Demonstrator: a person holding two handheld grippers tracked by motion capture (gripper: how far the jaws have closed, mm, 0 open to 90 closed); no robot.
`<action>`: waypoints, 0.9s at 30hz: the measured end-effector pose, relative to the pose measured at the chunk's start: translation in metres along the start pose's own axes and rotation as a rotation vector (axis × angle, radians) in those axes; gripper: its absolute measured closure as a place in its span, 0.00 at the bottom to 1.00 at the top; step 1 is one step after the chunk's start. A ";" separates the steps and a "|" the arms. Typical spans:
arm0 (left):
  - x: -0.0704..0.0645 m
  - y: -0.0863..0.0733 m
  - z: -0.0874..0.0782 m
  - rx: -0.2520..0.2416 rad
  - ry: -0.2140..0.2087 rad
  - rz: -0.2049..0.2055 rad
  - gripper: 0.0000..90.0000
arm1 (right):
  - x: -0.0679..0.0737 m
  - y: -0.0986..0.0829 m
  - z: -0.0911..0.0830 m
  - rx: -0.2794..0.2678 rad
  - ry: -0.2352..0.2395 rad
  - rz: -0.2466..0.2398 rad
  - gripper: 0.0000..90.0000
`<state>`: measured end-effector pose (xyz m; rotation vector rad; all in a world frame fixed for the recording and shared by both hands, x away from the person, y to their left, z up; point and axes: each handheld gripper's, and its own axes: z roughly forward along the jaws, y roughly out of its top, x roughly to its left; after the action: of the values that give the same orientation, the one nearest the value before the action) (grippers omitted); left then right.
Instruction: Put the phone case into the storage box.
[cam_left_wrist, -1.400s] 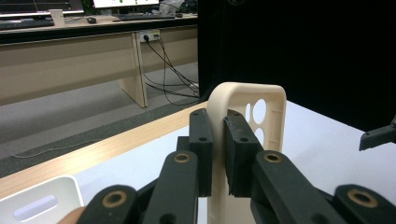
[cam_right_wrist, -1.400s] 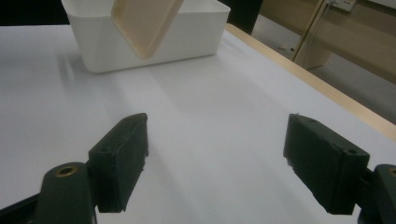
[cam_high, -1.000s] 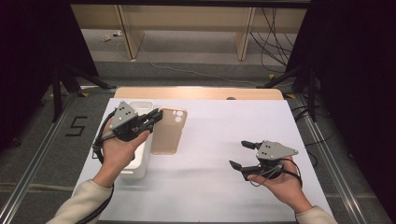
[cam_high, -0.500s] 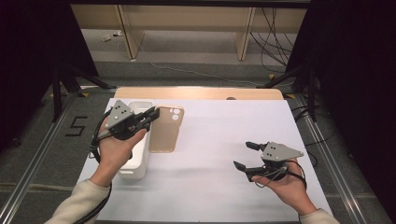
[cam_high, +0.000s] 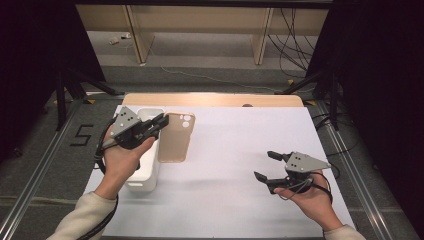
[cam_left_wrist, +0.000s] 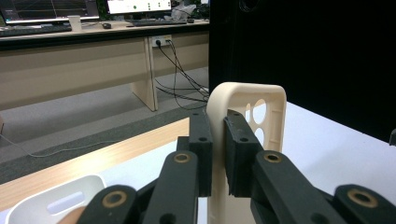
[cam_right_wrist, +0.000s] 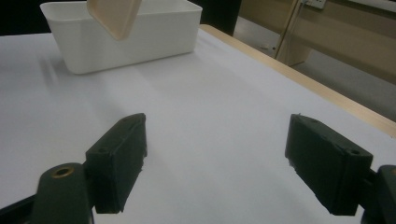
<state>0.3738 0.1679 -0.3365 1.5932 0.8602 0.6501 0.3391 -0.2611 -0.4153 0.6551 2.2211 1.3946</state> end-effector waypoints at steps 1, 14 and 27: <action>0.000 0.000 0.000 0.000 0.000 0.000 0.92 | 0.000 0.000 0.000 0.001 -0.001 -0.001 0.25; 0.006 0.001 0.000 -0.001 0.013 0.000 0.92 | -0.002 -0.001 0.000 -0.004 -0.009 0.005 0.25; 0.013 0.006 -0.001 -0.002 0.033 0.004 0.92 | -0.002 -0.002 0.000 -0.005 -0.013 0.009 0.24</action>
<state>0.3820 0.1789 -0.3313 1.5863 0.8801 0.6812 0.3404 -0.2631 -0.4166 0.6713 2.2062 1.3961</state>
